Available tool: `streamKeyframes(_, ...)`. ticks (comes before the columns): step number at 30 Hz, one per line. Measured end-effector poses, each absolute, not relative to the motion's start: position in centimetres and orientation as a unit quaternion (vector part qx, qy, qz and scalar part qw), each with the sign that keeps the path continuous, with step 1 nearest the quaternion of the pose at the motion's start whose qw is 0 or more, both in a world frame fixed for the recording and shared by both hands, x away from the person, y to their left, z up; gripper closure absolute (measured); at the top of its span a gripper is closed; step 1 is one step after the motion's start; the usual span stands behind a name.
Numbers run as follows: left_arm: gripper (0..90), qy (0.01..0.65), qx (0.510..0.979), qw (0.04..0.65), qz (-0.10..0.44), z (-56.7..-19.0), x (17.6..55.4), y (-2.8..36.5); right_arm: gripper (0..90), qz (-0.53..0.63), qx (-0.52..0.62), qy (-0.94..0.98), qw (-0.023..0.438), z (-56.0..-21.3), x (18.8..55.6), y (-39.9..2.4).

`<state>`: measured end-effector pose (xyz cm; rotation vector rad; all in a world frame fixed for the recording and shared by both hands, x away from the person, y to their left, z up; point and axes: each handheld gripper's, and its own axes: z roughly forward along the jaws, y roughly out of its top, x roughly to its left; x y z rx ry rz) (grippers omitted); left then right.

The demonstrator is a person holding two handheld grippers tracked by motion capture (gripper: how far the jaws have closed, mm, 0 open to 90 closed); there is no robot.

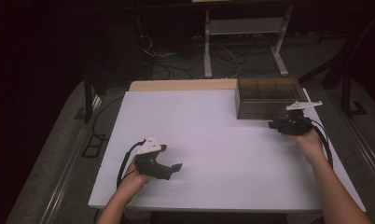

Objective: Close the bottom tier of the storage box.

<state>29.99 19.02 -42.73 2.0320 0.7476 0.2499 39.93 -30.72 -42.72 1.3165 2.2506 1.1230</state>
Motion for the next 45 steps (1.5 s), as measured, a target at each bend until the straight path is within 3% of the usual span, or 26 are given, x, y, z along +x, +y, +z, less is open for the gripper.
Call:
streamKeyframes(5,3.6,0.302,0.828,0.461,0.1,-42.7,30.0,19.0,51.4,0.397,0.447,0.787,0.149,-42.5,39.1,-30.3)
streamKeyframes(20,3.6,0.304,0.826,0.464,0.102,-42.5,30.0,19.4,25.4,0.442,0.42,0.782,0.13,-41.5,35.4,-29.6)
streamKeyframes(38,3.6,0.304,0.826,0.464,0.102,-42.4,30.1,19.5,2.9,0.434,0.377,0.805,0.145,-42.4,31.2,-28.0)
streamKeyframes(45,3.6,0.307,0.824,0.465,0.102,-42.4,30.0,19.6,0.3,0.443,0.37,0.805,0.139,-42.9,29.8,-27.9)
